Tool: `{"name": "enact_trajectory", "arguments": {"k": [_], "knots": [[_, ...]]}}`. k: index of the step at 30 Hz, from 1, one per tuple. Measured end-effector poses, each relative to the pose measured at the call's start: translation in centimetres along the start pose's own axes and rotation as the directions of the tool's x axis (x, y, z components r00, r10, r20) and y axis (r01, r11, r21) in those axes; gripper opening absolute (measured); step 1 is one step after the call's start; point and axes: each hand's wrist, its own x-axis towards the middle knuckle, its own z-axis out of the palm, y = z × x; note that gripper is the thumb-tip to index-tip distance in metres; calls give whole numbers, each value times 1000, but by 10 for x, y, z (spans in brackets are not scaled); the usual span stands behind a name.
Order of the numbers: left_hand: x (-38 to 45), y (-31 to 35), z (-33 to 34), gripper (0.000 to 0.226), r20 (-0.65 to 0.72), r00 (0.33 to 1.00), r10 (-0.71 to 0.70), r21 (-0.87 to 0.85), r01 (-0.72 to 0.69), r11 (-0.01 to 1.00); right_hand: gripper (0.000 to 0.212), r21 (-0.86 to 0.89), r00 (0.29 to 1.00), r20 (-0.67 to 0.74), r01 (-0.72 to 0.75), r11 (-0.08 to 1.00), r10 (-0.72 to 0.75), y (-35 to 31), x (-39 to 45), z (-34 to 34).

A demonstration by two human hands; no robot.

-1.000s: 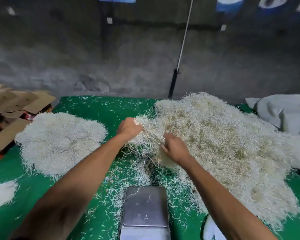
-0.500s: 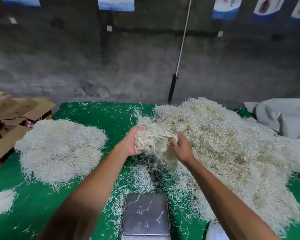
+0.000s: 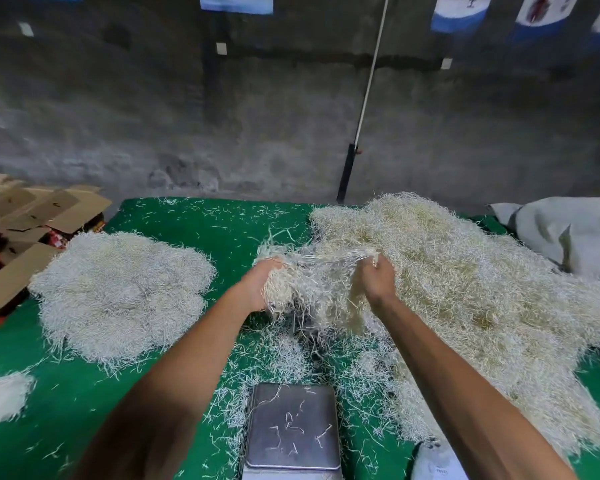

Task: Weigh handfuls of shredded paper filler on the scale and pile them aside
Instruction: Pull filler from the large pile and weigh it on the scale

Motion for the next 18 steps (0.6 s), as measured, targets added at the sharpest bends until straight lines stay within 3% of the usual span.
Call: {"name": "enact_trajectory", "arguments": {"k": [2,5,8,11,13,15,17,18], "knots": [[-2,1,-8,38,4,999,-52,-298,50,953,48,68,996,-8,-92,993,93,9,5,-6],[5,-7,-12,56,-15,999,-45,-466,33,884,61,-40,990,-5,-143,989,142,28,10,-12],[9,-12,-10,68,-27,997,-78,-536,52,843,52,-233,994,-52,-103,967,94,41,5,-12],[8,-11,-2,46,-39,997,-70,-557,37,830,53,-291,977,201,127,948,-69,41,-8,-2],[14,-11,10,28,-33,999,-34,-519,12,855,68,-296,895,429,265,918,-121,40,-19,14],[14,-8,28,21,6,1000,12,-482,-7,876,68,-481,852,507,406,777,-131,43,-24,34],[12,-4,44,20,42,999,24,-430,-4,903,38,-666,853,493,496,557,-171,49,-22,47],[12,-3,48,23,52,998,18,-392,4,920,32,-708,862,469,496,502,-190,53,-18,48]]}}
